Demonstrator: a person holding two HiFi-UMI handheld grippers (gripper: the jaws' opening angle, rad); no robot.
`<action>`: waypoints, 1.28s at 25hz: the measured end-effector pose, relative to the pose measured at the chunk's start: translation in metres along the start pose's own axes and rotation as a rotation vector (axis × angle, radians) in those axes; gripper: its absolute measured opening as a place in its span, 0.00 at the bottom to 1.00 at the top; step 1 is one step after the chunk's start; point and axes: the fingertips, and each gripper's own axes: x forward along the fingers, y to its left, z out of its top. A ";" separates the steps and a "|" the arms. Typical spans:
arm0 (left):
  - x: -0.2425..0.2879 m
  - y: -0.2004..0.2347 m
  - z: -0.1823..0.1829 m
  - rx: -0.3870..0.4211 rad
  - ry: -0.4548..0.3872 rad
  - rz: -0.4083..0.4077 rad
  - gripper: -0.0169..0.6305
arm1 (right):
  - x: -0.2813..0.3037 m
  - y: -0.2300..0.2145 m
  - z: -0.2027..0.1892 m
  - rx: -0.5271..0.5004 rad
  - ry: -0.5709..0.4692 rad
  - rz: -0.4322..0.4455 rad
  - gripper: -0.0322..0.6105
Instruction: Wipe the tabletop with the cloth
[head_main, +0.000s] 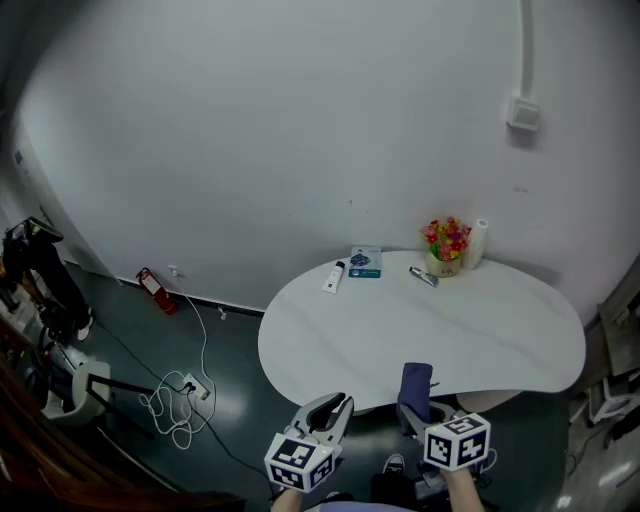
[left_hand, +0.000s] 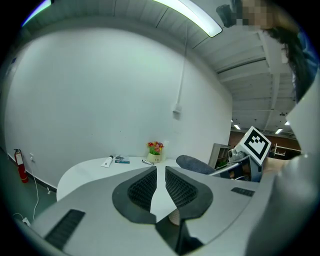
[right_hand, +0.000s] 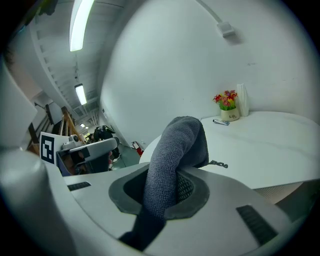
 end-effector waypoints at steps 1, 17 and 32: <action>0.010 -0.001 0.003 -0.002 0.001 0.011 0.10 | 0.001 -0.011 0.005 0.005 0.003 0.009 0.15; 0.067 0.040 -0.006 -0.072 0.060 0.144 0.10 | 0.048 -0.085 0.040 0.051 0.065 0.050 0.15; 0.093 0.168 0.020 -0.003 0.092 0.045 0.10 | 0.176 -0.043 0.100 0.058 0.076 0.006 0.15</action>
